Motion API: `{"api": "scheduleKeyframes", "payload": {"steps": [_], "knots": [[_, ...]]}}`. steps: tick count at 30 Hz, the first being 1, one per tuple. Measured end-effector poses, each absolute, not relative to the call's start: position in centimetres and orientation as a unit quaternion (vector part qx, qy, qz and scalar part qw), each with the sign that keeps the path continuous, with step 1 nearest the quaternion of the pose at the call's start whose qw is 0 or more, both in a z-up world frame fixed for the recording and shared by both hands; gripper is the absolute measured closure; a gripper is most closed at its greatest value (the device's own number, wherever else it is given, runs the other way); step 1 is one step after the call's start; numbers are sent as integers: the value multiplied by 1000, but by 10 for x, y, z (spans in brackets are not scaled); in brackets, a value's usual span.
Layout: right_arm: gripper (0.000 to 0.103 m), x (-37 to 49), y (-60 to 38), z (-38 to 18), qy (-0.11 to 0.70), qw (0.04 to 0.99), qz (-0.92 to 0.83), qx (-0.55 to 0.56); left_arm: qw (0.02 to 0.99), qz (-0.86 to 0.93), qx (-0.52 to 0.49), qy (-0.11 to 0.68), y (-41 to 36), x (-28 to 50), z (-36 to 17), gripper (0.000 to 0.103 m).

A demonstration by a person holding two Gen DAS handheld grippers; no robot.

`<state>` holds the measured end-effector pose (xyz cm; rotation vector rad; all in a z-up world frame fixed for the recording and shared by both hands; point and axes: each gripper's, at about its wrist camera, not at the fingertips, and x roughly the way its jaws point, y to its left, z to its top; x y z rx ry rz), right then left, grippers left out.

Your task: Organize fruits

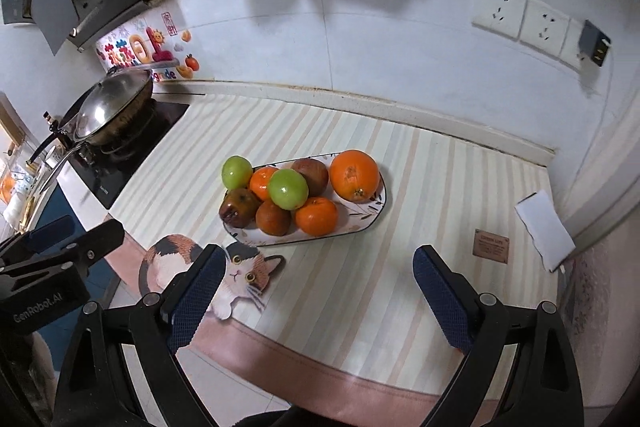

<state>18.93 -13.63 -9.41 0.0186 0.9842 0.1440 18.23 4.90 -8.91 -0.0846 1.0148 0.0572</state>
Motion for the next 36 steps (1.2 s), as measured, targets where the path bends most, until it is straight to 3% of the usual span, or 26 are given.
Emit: {"api": "scheduleKeyframes", "payload": {"steps": [17,24,26,28,36], "knots": [[6,154,-148,-69,443,889,104,41,886,44,-43,460,39,151,-67,19],[6,179,-238,-133,503,855,38,118,874,48,14,484,-5,177,-95,19],[12,182,-267,-160,520,843,13,138,863,33,33,504,-28,189,-116,19],[29,183,-297,-192,541,826,-10,158,847,13,52,529,-55,202,-140,19],[45,176,-359,-298,601,770,-50,206,789,-62,117,600,-156,247,-228,19]]}}
